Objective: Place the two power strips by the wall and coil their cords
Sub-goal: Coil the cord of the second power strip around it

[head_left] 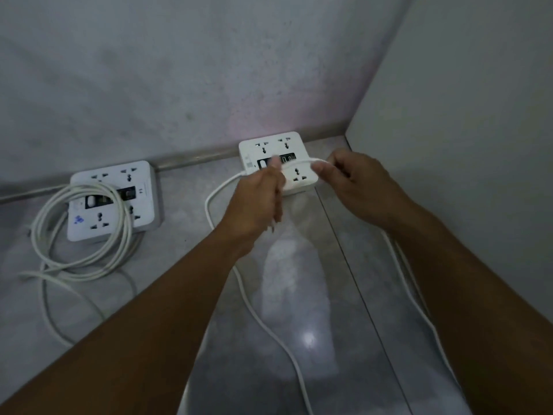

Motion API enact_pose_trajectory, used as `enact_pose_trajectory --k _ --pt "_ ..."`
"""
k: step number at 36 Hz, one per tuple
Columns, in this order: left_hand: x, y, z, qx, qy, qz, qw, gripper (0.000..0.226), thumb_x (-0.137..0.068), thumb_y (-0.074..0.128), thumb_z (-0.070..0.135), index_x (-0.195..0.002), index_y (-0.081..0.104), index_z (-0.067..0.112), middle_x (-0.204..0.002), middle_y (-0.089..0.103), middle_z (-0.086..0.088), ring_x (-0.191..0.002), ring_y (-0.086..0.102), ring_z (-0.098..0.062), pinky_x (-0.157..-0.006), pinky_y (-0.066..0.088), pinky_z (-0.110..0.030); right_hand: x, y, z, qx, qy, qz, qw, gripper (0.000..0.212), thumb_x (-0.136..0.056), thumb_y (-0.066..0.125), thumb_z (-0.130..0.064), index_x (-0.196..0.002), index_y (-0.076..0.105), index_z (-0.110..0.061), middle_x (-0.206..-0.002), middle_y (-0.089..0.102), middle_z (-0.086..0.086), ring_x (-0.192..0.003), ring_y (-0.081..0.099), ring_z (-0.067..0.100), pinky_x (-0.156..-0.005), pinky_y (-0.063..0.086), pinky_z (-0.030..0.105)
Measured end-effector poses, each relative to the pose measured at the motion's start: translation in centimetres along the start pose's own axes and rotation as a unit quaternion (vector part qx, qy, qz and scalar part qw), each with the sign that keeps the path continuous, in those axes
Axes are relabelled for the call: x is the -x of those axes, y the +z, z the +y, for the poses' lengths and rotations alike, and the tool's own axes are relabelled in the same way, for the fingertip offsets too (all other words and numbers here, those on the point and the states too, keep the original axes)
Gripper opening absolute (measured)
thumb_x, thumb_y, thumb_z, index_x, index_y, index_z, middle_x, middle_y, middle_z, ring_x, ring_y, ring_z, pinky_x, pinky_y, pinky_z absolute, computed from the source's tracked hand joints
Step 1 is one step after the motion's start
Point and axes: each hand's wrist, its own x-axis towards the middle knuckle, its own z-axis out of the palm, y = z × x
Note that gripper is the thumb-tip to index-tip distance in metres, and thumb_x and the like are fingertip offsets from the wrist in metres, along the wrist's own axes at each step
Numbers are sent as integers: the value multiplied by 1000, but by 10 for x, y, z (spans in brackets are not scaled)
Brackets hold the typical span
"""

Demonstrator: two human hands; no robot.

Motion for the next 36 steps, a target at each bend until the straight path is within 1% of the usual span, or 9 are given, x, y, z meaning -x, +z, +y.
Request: enact_pose_trajectory --k 5,10,15,20,24,26,29,31,36 --pt "-20 -24 9 315 -50 107 942 42 -107 36 38 -71 45 18 -49 26 5 -41 24 -11 -48 39 -27 5 23 30 -95 96 -39 990 55 -88 42 -72 -79 54 -19 -62 51 -5 -51 47 16 -54 43 36" --pt "-30 -44 6 395 -33 185 899 44 -106 35 44 -74 50 18 -48 27 3 -42 26 -12 -48 42 -27 22 39 44 -17 115 -5 993 59 -94 38 -72 -67 43 -19 -57 44 -7 -53 44 13 -54 33 29" --pt "-24 -25 4 322 -18 149 935 34 -108 33 35 -94 55 12 -49 49 -1 -45 48 -16 -53 45 -29 25 44 28 39 106 44 993 44 -103 39 -54 -85 57 -18 -68 59 -3 -67 59 23 -62 47 36" --pt "-19 -8 5 124 38 54 990 32 -109 33 27 -92 53 10 -80 77 -13 -79 74 -25 -77 57 -36 20 32 2 155 23 -114 981 29 -104 46 -41 -97 70 -27 -85 70 0 -82 66 24 -65 42 31" --pt "-15 1 2 -103 120 29 987 33 -108 35 26 -93 52 3 -84 73 -1 -79 70 0 -70 56 -30 20 10 -28 54 -52 -113 991 35 -97 62 -25 -130 68 -29 -128 71 2 -95 68 9 -76 46 15" --pt "-16 2 -1 -174 149 45 972 33 -107 37 31 -88 54 10 -82 69 0 -72 66 -5 -63 55 -34 20 -1 -36 -16 -70 -95 993 33 -92 67 -18 -119 74 -36 -108 76 -7 -76 64 -5 -68 45 6" --pt "-18 5 -2 -219 167 50 960 33 -105 37 36 -95 57 12 -92 71 -3 -81 67 -16 -70 55 -39 19 -14 -38 -95 -59 -86 990 22 -87 74 -17 -104 79 -31 -78 72 -6 -56 59 -2 -62 47 15" --pt "-18 5 2 -219 146 71 962 32 -106 37 36 -85 56 19 -86 67 5 -78 63 -9 -68 49 -32 18 -23 -37 -116 -39 -84 989 14 -88 76 -21 -99 79 -27 -75 72 1 -51 55 -1 -59 46 17" --pt "-20 -2 2 -175 61 22 982 41 -102 37 46 -73 52 21 -74 67 3 -64 58 -16 -72 55 -45 13 -39 -21 -99 -5 -58 993 11 -87 77 -35 -85 80 -24 -70 72 3 -58 54 7 -59 45 23"
